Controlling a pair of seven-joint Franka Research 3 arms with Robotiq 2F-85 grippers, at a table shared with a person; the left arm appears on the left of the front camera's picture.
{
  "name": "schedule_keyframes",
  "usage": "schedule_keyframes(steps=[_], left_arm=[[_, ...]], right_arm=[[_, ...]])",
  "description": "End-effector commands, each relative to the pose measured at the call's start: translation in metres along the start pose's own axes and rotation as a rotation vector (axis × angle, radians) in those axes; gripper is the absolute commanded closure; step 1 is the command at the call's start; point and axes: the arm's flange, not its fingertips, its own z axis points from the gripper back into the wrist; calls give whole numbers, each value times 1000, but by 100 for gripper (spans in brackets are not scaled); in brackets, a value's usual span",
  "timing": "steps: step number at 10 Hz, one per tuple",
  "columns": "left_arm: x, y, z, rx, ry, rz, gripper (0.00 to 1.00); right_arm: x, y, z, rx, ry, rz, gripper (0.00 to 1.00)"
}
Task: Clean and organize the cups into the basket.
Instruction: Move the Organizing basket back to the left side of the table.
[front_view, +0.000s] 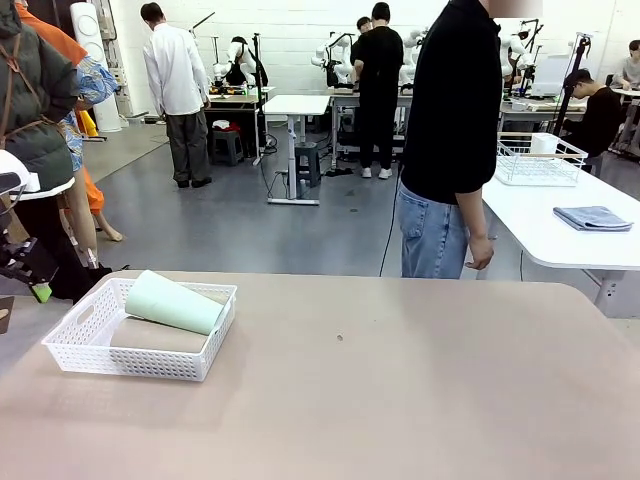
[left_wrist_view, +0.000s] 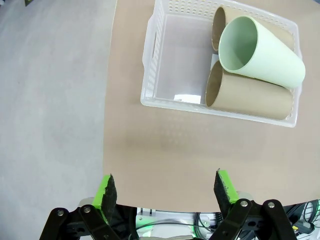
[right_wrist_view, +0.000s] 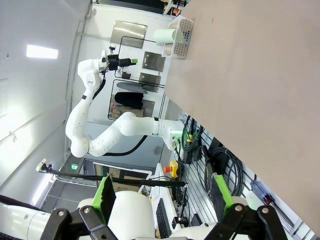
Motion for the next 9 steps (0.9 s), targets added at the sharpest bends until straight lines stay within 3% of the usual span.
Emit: schedule_keyframes(steps=[1, 2, 4, 9], left_arm=[[12, 27, 10, -260, 67, 55, 0], [20, 63, 21, -506, 147, 105, 0], [33, 127, 30, -800, 306, 134, 0], [59, 263, 5, -1194, 354, 137, 0]], right_arm=[[1, 0, -1, -10, 2, 0, 0], [1, 0, -1, -10, 2, 0, 0], [1, 0, -1, -10, 2, 0, 0], [1, 0, -1, -10, 2, 0, 0]])
